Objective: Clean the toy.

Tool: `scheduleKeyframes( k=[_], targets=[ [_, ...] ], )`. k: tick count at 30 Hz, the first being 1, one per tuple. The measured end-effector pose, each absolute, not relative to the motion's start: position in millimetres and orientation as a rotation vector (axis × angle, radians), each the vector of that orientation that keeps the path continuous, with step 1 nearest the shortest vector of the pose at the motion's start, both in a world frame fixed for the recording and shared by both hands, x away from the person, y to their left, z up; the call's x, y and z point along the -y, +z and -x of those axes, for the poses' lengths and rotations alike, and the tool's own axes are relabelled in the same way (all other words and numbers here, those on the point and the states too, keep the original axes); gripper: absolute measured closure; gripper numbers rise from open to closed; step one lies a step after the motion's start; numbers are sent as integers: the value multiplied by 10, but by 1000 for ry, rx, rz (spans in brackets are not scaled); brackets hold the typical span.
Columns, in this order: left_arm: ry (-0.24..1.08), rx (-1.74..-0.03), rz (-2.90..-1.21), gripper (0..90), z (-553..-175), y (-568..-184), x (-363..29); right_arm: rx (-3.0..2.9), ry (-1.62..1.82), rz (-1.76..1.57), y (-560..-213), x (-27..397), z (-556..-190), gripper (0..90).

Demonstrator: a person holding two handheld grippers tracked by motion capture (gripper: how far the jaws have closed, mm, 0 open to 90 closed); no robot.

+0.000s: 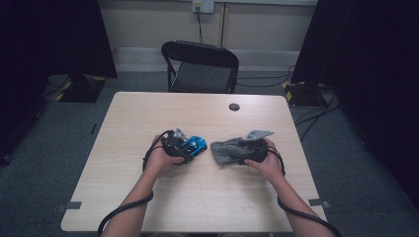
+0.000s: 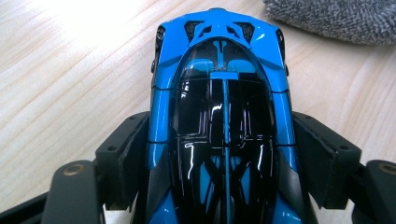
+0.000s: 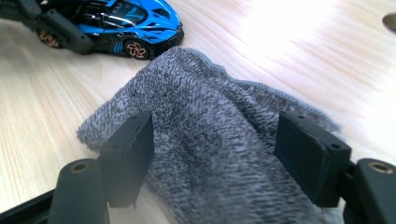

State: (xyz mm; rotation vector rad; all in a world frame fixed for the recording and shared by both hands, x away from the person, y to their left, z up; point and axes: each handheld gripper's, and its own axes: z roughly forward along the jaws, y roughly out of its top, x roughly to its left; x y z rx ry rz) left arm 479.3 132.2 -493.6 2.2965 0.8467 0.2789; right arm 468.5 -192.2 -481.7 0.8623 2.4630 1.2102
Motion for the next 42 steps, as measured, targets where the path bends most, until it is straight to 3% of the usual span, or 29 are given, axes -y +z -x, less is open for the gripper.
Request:
scheduleKeyframes(
  k=[27, 35, 39, 42],
  targets=[
    [274, -821, -2305, 261, -4713, -4873, -1390, -2483, 1176, -868, -5013, 1906, -4756, 293],
    [258, -815, -2307, 193, -4852, -4851, -1272, -2485, 1178, -872, -5014, 1907, -4760, 292],
    [245, -854, -2327, 194, -4882, -4923, -1218, -2481, 1182, -879, -5018, 1908, -4756, 293],
    [251, -824, -2354, 255, -4861, -4901, -1212, -2480, 1186, -880, -5021, 1911, -4757, 293]
  ],
)
